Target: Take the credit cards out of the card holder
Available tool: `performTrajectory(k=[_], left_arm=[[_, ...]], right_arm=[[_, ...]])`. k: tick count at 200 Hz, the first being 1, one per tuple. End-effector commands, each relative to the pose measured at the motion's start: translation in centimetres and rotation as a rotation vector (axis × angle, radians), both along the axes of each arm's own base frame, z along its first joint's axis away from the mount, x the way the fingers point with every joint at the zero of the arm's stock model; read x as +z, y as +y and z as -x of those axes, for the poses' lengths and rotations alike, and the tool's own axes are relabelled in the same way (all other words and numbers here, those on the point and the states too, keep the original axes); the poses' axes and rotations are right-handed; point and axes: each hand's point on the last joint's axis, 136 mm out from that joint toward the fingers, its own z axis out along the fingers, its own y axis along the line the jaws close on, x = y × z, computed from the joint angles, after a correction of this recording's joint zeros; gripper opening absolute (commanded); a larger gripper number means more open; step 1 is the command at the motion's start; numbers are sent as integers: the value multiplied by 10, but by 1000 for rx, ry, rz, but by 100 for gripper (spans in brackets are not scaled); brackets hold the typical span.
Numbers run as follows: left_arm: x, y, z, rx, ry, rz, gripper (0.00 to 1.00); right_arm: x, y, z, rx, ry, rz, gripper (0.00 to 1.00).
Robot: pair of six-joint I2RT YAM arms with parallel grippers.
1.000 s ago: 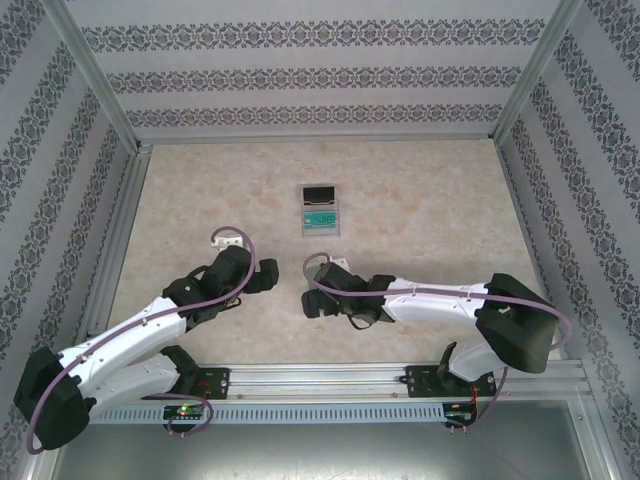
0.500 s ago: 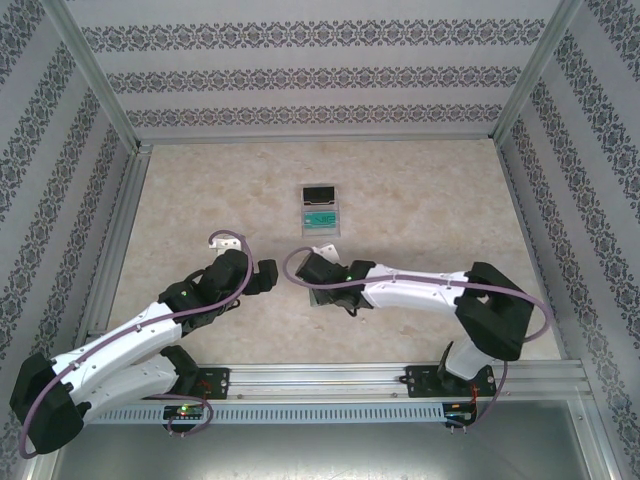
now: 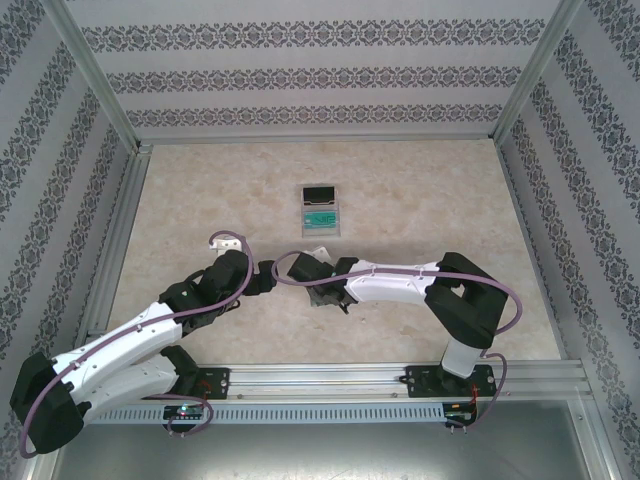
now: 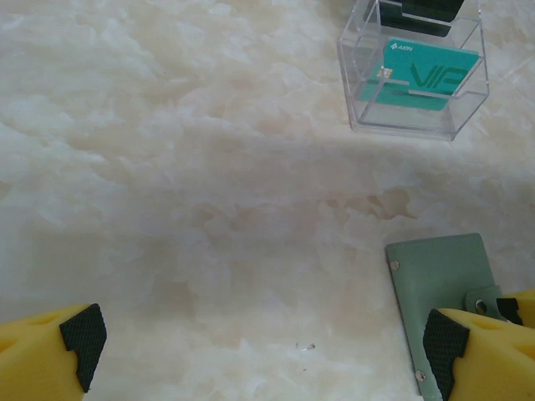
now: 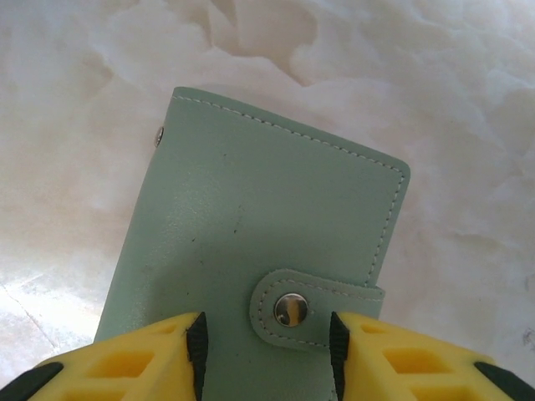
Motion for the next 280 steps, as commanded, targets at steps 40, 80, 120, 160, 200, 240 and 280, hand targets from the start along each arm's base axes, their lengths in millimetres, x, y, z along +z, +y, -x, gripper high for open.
performTrajectory(k=[40, 80, 120, 160, 200, 240, 280], left_arm=[[-4, -9, 5, -39, 18, 9, 100], [-6, -14, 4, -54, 30, 15, 100], [-4, -26, 7, -91, 42, 59, 100], [-2, -33, 8, -102, 43, 85, 100], [-3, -35, 9, -106, 49, 83, 100], [-5, -34, 10, -99, 50, 74, 100], [-6, -34, 9, -99, 54, 71, 100]], right_arm=[[-10, -2, -2, 1, 25, -1, 27], [1, 0, -3, 9, 11, -20, 13], [13, 2, -5, 16, -1, -24, 4], [29, -1, -10, 24, -24, -24, 36], [17, -8, -19, 11, 30, -38, 38], [6, 0, -17, 32, 66, -59, 42], [-5, 0, -16, 28, 89, -52, 44]])
